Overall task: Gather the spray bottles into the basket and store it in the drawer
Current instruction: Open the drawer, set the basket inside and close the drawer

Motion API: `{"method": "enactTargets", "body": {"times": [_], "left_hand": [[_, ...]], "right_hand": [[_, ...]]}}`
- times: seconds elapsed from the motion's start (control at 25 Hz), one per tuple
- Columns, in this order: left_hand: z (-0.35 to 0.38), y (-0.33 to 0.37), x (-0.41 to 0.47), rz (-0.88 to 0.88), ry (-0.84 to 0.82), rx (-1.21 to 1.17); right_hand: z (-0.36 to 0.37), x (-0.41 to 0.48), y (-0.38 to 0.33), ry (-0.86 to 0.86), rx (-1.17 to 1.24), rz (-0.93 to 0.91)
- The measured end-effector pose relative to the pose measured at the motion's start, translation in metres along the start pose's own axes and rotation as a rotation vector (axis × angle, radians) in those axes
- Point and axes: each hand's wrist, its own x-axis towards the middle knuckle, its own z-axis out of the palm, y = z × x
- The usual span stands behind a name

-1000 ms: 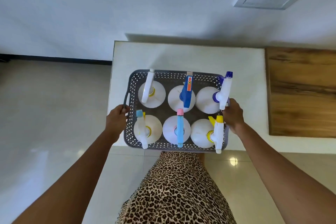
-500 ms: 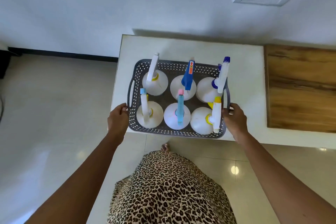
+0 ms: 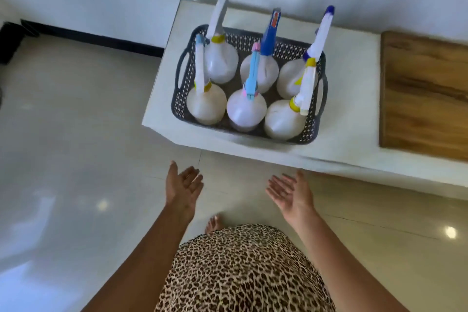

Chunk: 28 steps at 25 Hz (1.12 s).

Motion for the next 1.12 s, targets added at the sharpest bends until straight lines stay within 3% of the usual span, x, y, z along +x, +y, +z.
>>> {"method": "enactTargets", "body": {"times": [0.12,0.24,0.64,0.84,1.12], "left_hand": [[-0.006,-0.037,0.031,-0.092,-0.098,-0.122],[-0.013,-0.066,0.081,-0.12,-0.147,-0.177],[0.015,-0.121,0.275,-0.098,-0.348,-0.333],[0.038,-0.118,0.307,-0.041,-0.47,-0.396],[0.041,-0.124,0.317,0.008,-0.478,-0.36]], "right_hand": [[-0.004,0.032,0.042,-0.038,0.284,0.144],[0.002,0.08,0.072,-0.085,0.384,0.166],[0.014,0.27,0.11,-0.236,0.64,0.025],[0.021,0.293,0.105,-0.285,0.714,-0.059],[0.015,0.296,0.105,-0.297,0.724,-0.055]]}}
